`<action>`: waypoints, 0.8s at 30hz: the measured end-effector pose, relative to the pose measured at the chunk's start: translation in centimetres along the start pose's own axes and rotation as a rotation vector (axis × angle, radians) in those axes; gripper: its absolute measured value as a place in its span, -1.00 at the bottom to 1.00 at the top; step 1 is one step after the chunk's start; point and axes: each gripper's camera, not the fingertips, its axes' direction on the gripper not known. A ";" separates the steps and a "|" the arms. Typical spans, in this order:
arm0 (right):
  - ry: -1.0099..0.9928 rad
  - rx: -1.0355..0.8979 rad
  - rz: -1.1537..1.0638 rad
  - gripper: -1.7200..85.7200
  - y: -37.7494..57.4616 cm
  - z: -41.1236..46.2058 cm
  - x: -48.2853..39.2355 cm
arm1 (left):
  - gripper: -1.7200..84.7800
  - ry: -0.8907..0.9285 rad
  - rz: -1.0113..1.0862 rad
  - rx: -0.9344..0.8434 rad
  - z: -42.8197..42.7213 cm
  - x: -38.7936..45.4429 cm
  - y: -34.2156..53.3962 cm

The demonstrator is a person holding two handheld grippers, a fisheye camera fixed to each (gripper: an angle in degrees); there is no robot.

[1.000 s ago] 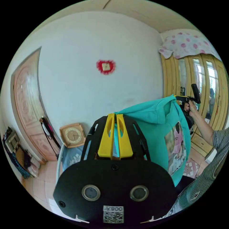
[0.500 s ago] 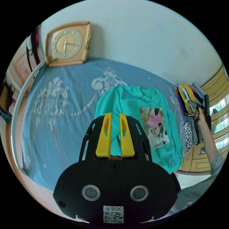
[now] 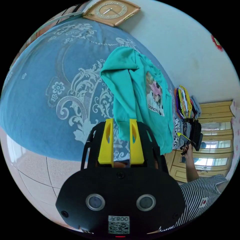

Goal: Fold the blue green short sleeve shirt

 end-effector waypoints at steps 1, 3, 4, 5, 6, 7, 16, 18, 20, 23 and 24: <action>0.041 -0.025 0.020 -0.79 -0.1 1.5 -0.1 | -0.78 -0.034 0.001 -0.022 0.3 -0.5 -0.6; 0.074 -0.053 0.065 -0.79 -0.3 3.5 0.2 | -0.82 -0.081 0.013 -0.058 0.6 -1.1 -1.3; 0.068 -0.062 0.098 -0.79 -0.5 4.5 0.6 | -0.85 -0.112 0.023 -0.073 0.4 -1.5 -1.6; 0.085 -0.060 0.125 -0.78 -0.6 5.3 0.9 | -0.89 -0.125 0.028 -0.074 -0.2 -1.9 -1.8; 0.099 -0.059 0.138 -0.78 -0.6 5.7 1.0 | -0.90 -0.131 0.033 -0.077 -0.5 -2.0 -1.9; 0.118 -0.059 0.158 -0.78 -0.6 6.4 1.2 | -0.92 -0.154 0.043 -0.087 -1.0 -2.4 -2.0; 0.179 -0.097 0.249 -0.77 0.5 11.9 1.3 | -0.86 -0.156 0.045 -0.018 -7.4 -6.1 -0.4; 0.179 -0.131 0.240 -0.77 0.7 13.6 0.9 | -0.83 -0.144 0.021 -0.020 -8.0 -7.3 0.0; 0.212 -0.127 0.236 -0.77 1.1 14.6 -0.1 | -0.82 -0.116 -0.015 -0.046 -8.1 -8.9 0.5; 0.242 -0.135 0.220 -0.78 1.7 15.7 -1.2 | -0.88 -0.056 -0.034 -0.078 -7.9 -10.2 1.1; 0.245 -0.137 0.215 -0.79 1.9 15.9 -1.3 | -0.89 -0.050 -0.039 -0.086 -8.0 -10.4 1.2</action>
